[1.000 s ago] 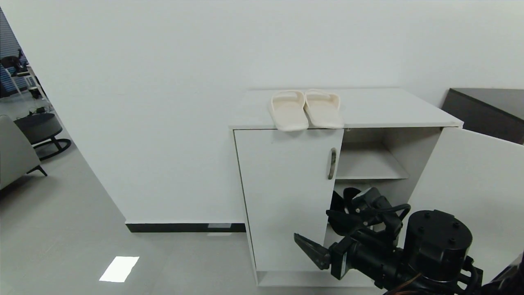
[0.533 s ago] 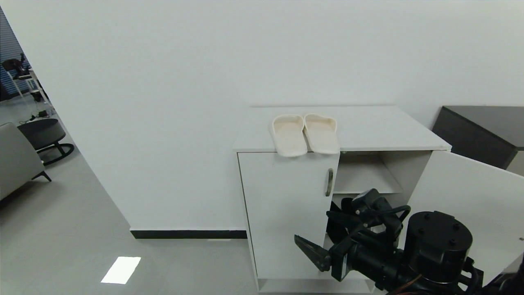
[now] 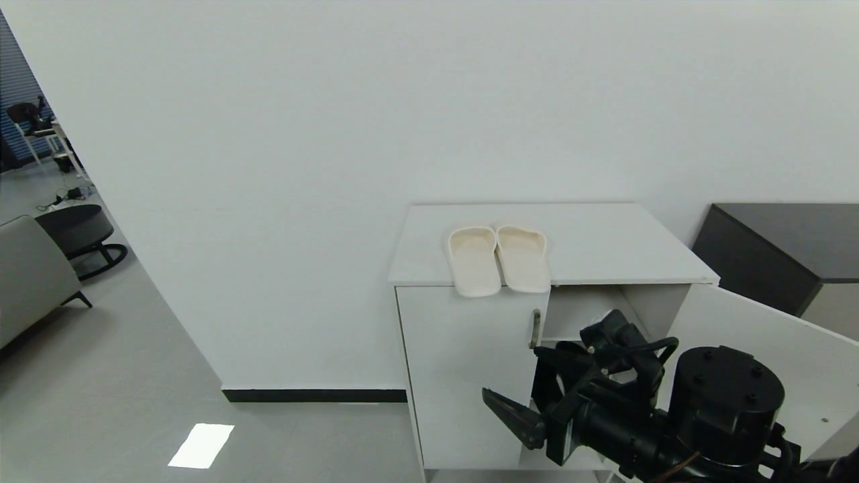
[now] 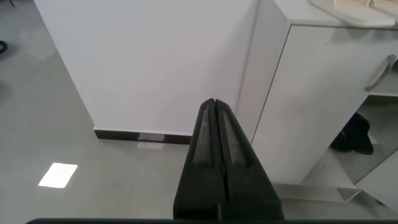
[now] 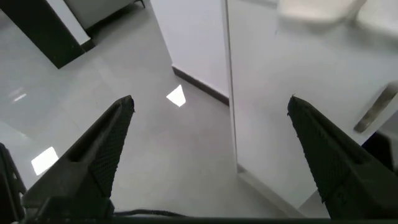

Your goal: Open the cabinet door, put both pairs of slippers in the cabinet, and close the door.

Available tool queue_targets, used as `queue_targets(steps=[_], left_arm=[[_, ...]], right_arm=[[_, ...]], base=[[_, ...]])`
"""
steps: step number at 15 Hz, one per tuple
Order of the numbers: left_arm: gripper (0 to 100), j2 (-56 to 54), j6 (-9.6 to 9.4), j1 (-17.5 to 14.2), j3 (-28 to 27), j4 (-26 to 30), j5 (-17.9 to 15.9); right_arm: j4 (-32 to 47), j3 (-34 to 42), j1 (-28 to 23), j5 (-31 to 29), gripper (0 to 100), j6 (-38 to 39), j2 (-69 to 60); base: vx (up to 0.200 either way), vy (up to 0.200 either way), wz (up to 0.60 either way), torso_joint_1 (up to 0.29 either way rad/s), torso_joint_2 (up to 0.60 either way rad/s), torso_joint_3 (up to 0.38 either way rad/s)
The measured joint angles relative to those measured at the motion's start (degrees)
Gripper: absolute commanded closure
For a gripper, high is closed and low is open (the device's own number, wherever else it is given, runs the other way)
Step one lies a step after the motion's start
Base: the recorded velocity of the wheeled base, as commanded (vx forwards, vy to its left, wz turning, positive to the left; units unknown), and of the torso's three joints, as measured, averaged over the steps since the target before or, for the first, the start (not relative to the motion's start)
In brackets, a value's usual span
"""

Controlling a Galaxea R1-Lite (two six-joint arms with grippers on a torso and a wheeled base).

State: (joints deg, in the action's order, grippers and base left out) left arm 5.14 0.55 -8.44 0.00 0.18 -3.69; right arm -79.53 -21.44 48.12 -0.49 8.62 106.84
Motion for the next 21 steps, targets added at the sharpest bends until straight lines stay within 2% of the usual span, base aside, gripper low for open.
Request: queue_targets(steps=[3,4,5,6,8,10,11,12,14,15,21], left_arm=[[100,0.0,0.02,0.0,0.0,-0.1,0.0],[100,0.0,0.00,0.1,0.0,0.0,0.0],[100,0.0,-0.20,0.0,0.0,0.0,0.0],[100,0.0,-0.65,0.0,0.0,0.0,-0.1],[100,0.0,-0.77,0.0,0.0,0.0,-0.1],[100,0.0,-1.28,0.0,0.0,0.0,-0.1],[100,0.0,-1.72,0.0,0.0,0.0,-0.1],[100,0.0,-1.89,0.0,0.0,0.0,-0.2],[100,0.0,-2.05,0.0,0.0,0.0,-0.2],[100,0.0,-2.11,0.0,0.0,0.0,-0.2],[100,0.0,-2.22,-0.1,0.0,0.0,-0.4]], right_arm=[[-0.8,0.0,0.0,-1.4,0,-6.6,-0.7],[1.5,-0.7,0.0,-3.9,0,-7.2,-1.0],[8.1,-2.8,0.0,-7.5,0,-6.9,-1.5],[18.5,-6.5,0.1,-10.6,0,-4.8,-2.2],[43.5,-19.1,0.8,-16.7,0,3.7,-4.1],[57.4,-31.7,1.4,-26.5,0,10.2,-5.0],[59.1,-36.1,1.6,-30.4,0,10.5,-4.9],[55.7,-38.0,1.7,-33.2,0,9.3,-4.3],[44.6,-36.5,0.7,-37.5,0,3.4,-2.2],[42.5,-35.5,-0.1,-38.6,0,2.0,-1.1],[41.8,-37.5,-4.0,-38.4,0,1.6,5.2]], base=[[0.000,0.000,0.00,0.059,-0.12,-0.063],[0.000,0.000,0.00,0.000,0.00,0.000],[0.000,0.000,0.00,0.000,0.00,0.000],[0.000,0.000,0.00,0.000,0.00,0.000],[0.000,0.000,0.00,0.000,0.00,0.000],[0.000,0.000,0.00,0.000,0.00,0.000],[0.000,0.000,0.00,0.000,0.00,0.000],[0.000,0.000,0.00,0.000,0.00,0.000],[0.100,0.000,0.00,0.001,0.00,0.004],[0.200,0.000,0.00,0.007,0.00,0.002],[0.200,0.000,0.00,0.002,0.00,0.002]])
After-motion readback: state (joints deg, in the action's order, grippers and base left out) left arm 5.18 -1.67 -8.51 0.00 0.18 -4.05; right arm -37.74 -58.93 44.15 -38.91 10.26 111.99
